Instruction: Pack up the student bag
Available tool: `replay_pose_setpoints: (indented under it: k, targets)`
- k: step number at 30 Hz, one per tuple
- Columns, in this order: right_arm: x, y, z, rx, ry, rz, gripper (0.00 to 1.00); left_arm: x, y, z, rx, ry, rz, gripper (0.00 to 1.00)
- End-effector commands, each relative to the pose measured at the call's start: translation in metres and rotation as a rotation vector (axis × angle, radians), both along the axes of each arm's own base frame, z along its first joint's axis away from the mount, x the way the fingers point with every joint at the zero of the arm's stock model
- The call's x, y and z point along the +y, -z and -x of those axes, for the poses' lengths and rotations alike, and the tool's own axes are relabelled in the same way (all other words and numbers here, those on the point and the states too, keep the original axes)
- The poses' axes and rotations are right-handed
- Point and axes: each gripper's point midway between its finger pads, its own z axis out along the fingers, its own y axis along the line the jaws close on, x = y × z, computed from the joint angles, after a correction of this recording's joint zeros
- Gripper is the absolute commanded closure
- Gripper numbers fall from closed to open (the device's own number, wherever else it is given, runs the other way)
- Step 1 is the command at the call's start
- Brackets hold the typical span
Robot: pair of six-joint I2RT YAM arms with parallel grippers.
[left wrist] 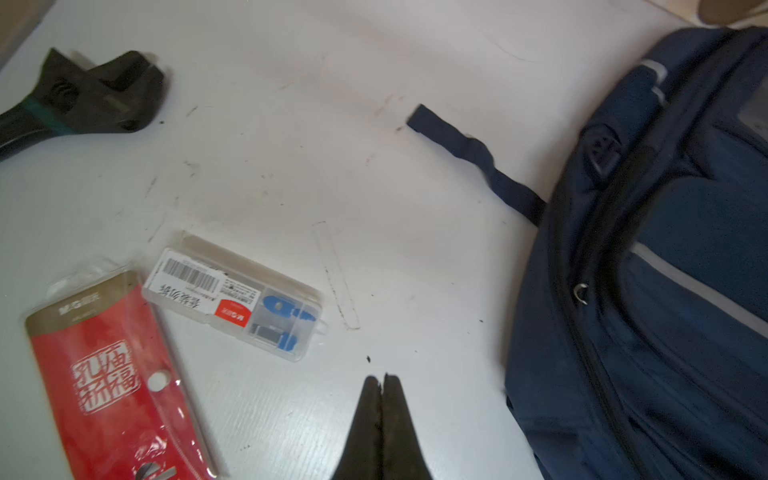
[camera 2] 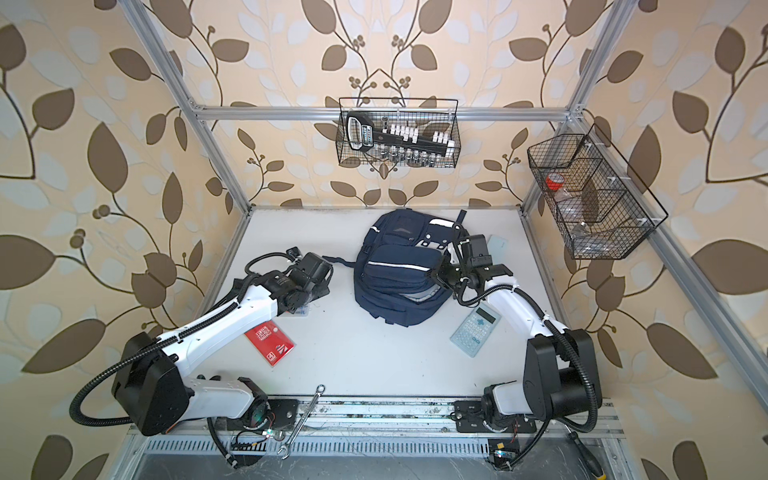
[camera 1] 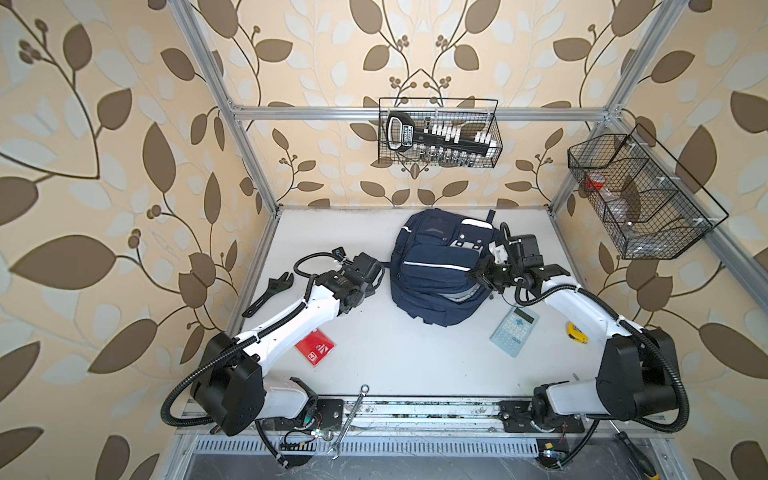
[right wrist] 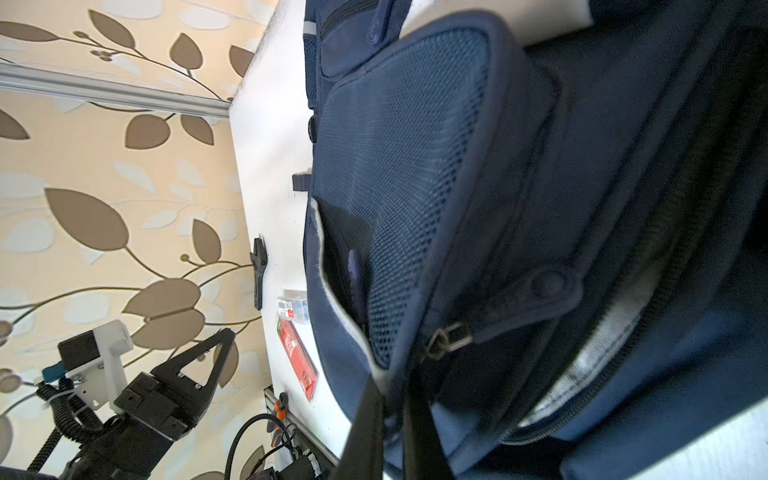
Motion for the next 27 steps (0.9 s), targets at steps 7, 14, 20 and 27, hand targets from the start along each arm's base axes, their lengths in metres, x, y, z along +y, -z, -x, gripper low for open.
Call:
replay_pose_setpoints:
  k: [7,14,20,27]
  targets:
    - [0.026,-0.066,0.005,-0.138,-0.118,-0.143,1.0,-0.15,-0.045,-0.004,-0.172,0.654,-0.016,0.26]
    - [0.033,-0.097,0.007,-0.177,-0.147,-0.209,1.0,-0.209,-0.056,-0.011,-0.277,0.892,-0.046,0.01]
    - [0.034,-0.12,0.004,-0.213,-0.163,-0.256,1.0,-0.209,-0.041,-0.018,-0.292,0.945,-0.179,0.01]
    - [0.034,-0.132,0.002,-0.228,-0.166,-0.298,1.0,-0.21,-0.042,0.002,-0.334,1.046,-0.157,0.03]
